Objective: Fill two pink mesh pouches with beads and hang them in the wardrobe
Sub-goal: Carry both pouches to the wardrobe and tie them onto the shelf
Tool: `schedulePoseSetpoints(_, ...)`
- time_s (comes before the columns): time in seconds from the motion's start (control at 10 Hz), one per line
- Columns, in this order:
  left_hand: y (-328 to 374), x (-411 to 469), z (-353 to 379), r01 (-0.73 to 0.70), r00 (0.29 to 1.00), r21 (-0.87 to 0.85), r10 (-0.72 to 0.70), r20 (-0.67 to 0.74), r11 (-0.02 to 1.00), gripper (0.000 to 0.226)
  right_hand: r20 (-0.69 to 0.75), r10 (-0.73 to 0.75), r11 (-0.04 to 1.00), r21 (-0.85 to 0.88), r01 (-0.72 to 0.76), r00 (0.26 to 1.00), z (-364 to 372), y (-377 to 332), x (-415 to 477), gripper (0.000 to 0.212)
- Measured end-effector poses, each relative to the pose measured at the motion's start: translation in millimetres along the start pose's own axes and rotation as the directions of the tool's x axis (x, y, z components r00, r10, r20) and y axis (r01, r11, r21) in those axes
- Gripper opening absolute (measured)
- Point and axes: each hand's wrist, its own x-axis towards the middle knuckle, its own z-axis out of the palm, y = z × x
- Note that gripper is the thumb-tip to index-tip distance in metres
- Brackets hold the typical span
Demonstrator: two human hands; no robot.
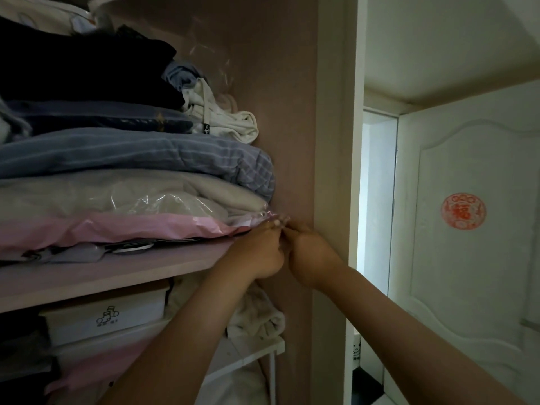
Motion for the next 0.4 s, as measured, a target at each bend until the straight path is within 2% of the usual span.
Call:
schedulePoseSetpoints(0.2, 7.2, 4.5, -11.5, 0.053, 0.996, -0.041, -0.049, 0.074, 0.998, 0.054, 0.167, 0.050, 0.997, -0.067, -0.039, 0.985, -17.0, -8.3, 10.1, 0.049)
schedulePoseSetpoints(0.3, 7.2, -4.4, -10.3, 0.029, 0.999, -0.073, -0.030, -0.011, 0.997, 0.055, 0.185, 0.048, 0.999, 0.013, -0.051, 0.982, -21.3, -9.8, 9.5, 0.046)
schedulePoseSetpoints(0.4, 8.3, -13.5, -14.7, -0.051, 0.998, -0.146, 0.043, -0.053, 0.988, 0.049, 0.094, 0.004, 0.996, 0.093, -0.012, 0.996, -33.7, -9.5, 2.5, 0.040)
